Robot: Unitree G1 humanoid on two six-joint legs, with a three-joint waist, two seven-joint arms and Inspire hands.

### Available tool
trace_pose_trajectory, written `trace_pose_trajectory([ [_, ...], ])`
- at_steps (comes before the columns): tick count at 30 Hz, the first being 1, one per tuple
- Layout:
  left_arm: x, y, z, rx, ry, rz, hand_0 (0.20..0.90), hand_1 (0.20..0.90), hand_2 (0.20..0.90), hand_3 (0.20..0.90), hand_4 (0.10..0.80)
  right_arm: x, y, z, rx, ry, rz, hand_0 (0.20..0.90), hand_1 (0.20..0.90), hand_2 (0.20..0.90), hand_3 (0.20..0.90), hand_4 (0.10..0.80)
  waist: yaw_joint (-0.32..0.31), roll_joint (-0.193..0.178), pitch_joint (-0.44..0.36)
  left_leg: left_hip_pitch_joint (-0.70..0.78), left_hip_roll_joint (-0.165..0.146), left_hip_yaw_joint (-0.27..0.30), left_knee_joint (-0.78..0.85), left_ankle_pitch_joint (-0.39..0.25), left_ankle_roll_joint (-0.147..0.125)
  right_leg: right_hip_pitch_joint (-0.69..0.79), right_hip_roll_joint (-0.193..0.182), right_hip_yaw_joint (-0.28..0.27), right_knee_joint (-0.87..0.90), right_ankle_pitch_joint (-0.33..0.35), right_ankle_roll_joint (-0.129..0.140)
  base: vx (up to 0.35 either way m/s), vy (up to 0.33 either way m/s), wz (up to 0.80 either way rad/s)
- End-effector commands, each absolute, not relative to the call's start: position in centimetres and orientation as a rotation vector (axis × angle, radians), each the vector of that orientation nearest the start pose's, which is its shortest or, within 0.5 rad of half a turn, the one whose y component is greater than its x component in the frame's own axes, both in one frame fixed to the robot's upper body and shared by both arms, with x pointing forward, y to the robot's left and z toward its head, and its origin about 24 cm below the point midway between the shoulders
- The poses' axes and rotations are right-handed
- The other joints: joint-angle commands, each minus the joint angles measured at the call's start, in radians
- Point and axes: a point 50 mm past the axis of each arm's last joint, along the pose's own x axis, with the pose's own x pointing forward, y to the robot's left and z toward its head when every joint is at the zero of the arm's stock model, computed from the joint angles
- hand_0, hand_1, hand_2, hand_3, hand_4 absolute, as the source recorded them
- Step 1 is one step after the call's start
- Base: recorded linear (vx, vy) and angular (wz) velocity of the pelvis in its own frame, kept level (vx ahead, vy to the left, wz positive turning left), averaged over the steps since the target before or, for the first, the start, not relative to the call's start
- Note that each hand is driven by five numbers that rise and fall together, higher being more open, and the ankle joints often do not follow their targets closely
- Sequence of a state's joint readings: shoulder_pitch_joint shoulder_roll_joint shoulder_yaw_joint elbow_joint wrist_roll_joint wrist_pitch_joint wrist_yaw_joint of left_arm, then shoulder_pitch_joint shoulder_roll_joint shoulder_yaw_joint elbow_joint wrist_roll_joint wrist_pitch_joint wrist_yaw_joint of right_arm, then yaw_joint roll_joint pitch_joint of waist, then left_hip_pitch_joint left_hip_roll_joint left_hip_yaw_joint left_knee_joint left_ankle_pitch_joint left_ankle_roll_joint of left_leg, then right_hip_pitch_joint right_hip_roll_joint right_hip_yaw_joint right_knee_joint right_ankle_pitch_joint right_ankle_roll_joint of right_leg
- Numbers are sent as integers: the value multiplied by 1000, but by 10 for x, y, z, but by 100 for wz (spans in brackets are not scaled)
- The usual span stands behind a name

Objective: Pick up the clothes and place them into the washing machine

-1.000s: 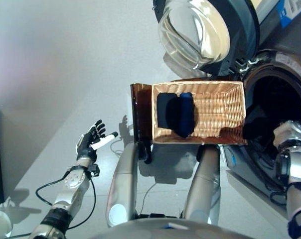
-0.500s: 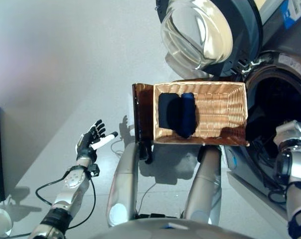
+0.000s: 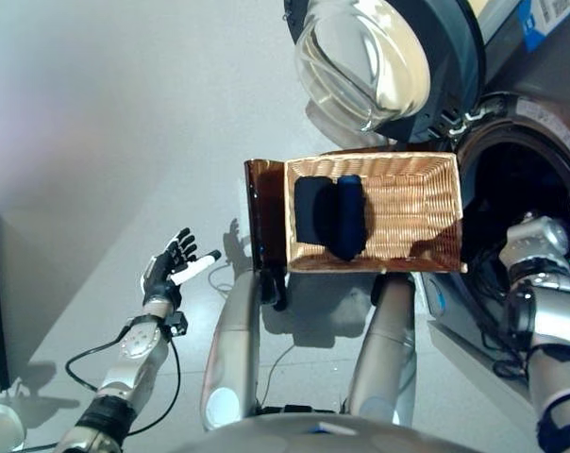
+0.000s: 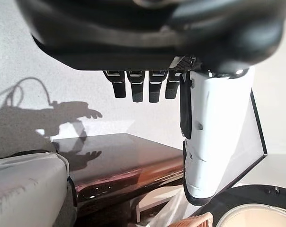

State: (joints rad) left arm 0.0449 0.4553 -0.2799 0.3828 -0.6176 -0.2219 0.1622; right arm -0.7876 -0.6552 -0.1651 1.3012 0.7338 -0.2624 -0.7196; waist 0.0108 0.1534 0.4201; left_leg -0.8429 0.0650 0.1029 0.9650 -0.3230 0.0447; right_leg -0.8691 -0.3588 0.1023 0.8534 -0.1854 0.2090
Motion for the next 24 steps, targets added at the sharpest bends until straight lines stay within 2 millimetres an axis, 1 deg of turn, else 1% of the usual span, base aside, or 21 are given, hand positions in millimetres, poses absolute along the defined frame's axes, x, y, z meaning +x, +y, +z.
trace_pose_trajectory([
  [1, 216, 255, -13, -46, 184, 230, 900, 900, 900, 900, 800, 297, -383, 92, 72, 32, -1327, 900, 900, 900, 900, 800, 4, -38, -46, 120, 95, -112, -125, 33, -155, 102, -44, 33, -116, 86, -19, 1, -13, -9],
  [2, 216, 255, -13, -48, 178, 239, 900, 900, 900, 900, 800, 296, -380, 87, 8, 63, -1333, 900, 900, 900, 900, 800, 3, -41, -44, 122, 95, -111, -133, 40, -156, 107, -43, 30, -125, 94, -20, -6, -19, -10],
  [4, 216, 254, -14, -51, 179, 249, 900, 900, 900, 900, 800, 295, -372, 73, -45, 119, -1338, 900, 900, 900, 900, 800, 4, -43, -44, 124, 96, -112, -145, 47, -158, 117, -42, 24, -139, 101, -20, -9, -17, -6],
  [5, 216, 254, -14, -51, 179, 250, 900, 900, 900, 900, 800, 295, -371, 73, -45, 119, -1338, 900, 900, 900, 900, 800, 3, -44, -44, 124, 96, -112, -146, 48, -158, 118, -42, 23, -140, 102, -20, 0, 0, 0],
  [6, 216, 255, -14, -48, 181, 257, 900, 900, 900, 900, 800, 295, -363, 63, -111, 158, -1315, 900, 900, 900, 900, 800, 1, -47, -44, 124, 97, -114, -150, 50, -158, 119, -43, 22, -143, 104, -20, 0, 0, 0],
  [7, 216, 255, -14, -47, 181, 257, 900, 900, 900, 900, 800, 295, -362, 63, -111, 159, -1315, 900, 900, 900, 900, 800, 1, -47, -45, 123, 96, -114, -150, 50, -158, 119, -43, 21, -143, 104, -20, 0, 0, 0],
  [9, 215, 255, -14, -49, 183, 269, 900, 900, 900, 900, 800, 295, -353, 53, -146, 179, -1294, 900, 900, 900, 900, 800, -1, -51, -42, 119, 96, -116, -147, 55, -161, 118, -41, 21, -143, 106, -23, 0, 0, 0],
  [11, 214, 255, -16, -51, 189, 281, 900, 900, 900, 900, 800, 294, -342, 42, -150, 208, -1278, 900, 900, 900, 900, 800, -4, -55, -40, 120, 99, -116, -145, 52, -160, 116, -38, 24, -139, 107, -24, 0, 0, 0],
  [12, 214, 255, -16, -50, 190, 283, 900, 900, 900, 900, 800, 292, -340, 38, -153, 229, -1282, 900, 900, 900, 900, 800, -5, -55, -39, 120, 100, -115, -145, 52, -161, 115, -39, 24, -140, 107, -24, 0, 0, 0],
  [13, 215, 254, -17, -49, 194, 287, 900, 900, 900, 900, 800, 291, -333, 27, -143, 287, -1282, 900, 900, 900, 900, 800, -2, -54, -39, 117, 101, -116, -142, 50, -161, 116, -38, 22, -139, 106, -24, 0, 0, 0],
  [14, 215, 254, -16, -49, 194, 287, 900, 900, 900, 900, 800, 291, -333, 27, -143, 287, -1282, 900, 900, 900, 900, 800, -2, -54, -39, 117, 101, -116, -142, 50, -161, 116, -38, 22, -139, 106, -24, 0, 0, 0],
  [17, 216, 254, -15, -48, 191, 283, 900, 900, 900, 900, 800, 285, -325, 11, -135, 372, -1298, 900, 900, 900, 900, 800, 0, -50, -39, 119, 100, -117, -143, 49, -163, 121, -40, 22, -141, 106, -24, 0, 0, 0],
  [23, 217, 253, -13, -44, 189, 272, 900, 900, 900, 900, 800, 273, -317, -10, -106, 516, -1316, 900, 900, 900, 900, 800, 8, -43, -35, 120, 100, -118, -135, 44, -162, 121, -41, 22, -134, 102, -23, 0, 0, 0],
  [24, 218, 252, -13, -37, 191, 265, 900, 900, 900, 900, 800, 269, -315, -17, -97, 563, -1311, 900, 900, 900, 900, 800, 10, -41, -34, 120, 99, -117, -132, 41, -162, 119, -42, 22, -129, 99, -22, 0, 0, 0],
])
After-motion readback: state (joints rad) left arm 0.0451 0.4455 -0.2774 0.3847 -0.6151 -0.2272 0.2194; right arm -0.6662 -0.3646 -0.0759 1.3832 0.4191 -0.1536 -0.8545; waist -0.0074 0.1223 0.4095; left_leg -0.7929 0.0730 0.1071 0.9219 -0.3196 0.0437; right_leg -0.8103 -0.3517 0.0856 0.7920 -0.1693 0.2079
